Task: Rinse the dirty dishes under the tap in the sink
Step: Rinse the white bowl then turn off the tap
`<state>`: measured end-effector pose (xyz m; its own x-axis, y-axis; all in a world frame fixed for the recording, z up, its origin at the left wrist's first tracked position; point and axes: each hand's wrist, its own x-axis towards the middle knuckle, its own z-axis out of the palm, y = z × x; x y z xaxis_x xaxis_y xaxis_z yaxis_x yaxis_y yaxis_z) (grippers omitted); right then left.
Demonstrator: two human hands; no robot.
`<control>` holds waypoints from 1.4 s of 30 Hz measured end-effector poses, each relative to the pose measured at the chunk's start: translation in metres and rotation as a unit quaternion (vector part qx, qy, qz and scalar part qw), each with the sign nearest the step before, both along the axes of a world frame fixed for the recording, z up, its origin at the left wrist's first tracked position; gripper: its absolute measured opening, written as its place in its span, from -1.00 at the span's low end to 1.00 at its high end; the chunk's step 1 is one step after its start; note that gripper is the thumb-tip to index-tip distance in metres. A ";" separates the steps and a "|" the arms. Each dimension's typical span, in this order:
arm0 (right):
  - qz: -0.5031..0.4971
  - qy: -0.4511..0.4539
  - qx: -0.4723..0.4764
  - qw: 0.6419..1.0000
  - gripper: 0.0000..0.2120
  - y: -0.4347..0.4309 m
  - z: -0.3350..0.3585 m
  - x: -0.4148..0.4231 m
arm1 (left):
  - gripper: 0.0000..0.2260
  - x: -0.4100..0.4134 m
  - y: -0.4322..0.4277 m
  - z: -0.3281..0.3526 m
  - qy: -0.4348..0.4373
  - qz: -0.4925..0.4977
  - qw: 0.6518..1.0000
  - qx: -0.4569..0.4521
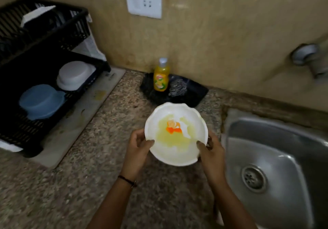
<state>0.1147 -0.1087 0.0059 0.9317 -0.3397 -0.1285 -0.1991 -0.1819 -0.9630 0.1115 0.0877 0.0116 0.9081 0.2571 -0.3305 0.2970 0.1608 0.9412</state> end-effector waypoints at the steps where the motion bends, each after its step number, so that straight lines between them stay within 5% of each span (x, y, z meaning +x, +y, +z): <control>1: -0.017 -0.005 0.015 1.000 -0.59 -0.018 0.005 -0.008 | -0.67 -0.004 -0.020 0.004 0.015 -0.008 0.998 -0.053; 5: -0.043 -0.022 0.013 0.999 -0.63 -0.112 0.024 -0.049 | -0.56 -0.025 -0.124 0.015 0.073 -0.079 0.975 -0.194; 14: -0.015 -0.035 -0.039 0.999 -0.72 -0.295 0.063 -0.079 | -0.65 -0.049 -0.296 0.033 0.041 -0.126 0.970 -0.203; 23: -0.090 -0.099 -0.186 0.973 -0.26 -0.340 0.138 0.016 | -0.65 -0.029 -0.324 0.052 0.028 -0.144 0.974 -0.174; 31: -0.098 0.005 -0.306 0.947 -0.49 -0.371 0.143 0.107 | -0.58 0.008 -0.331 0.055 0.030 -0.158 0.970 -0.180; 35: -0.166 0.023 -0.054 0.984 -0.60 -0.384 0.136 0.127 | -0.66 0.022 -0.338 0.050 0.042 -0.163 0.970 -0.176; 38: -0.170 0.010 0.111 0.979 -0.62 -0.384 0.133 0.120 | -0.67 0.028 -0.347 0.048 0.055 -0.175 0.969 -0.166; 40: -0.168 0.004 0.078 0.983 -0.37 -0.375 0.126 0.100 | -0.67 0.032 -0.352 0.044 0.060 -0.184 0.967 -0.165; 42: -0.130 -0.034 -0.091 0.987 -0.22 -0.359 0.108 0.064 | -0.64 0.036 -0.356 0.038 0.066 -0.196 0.964 -0.168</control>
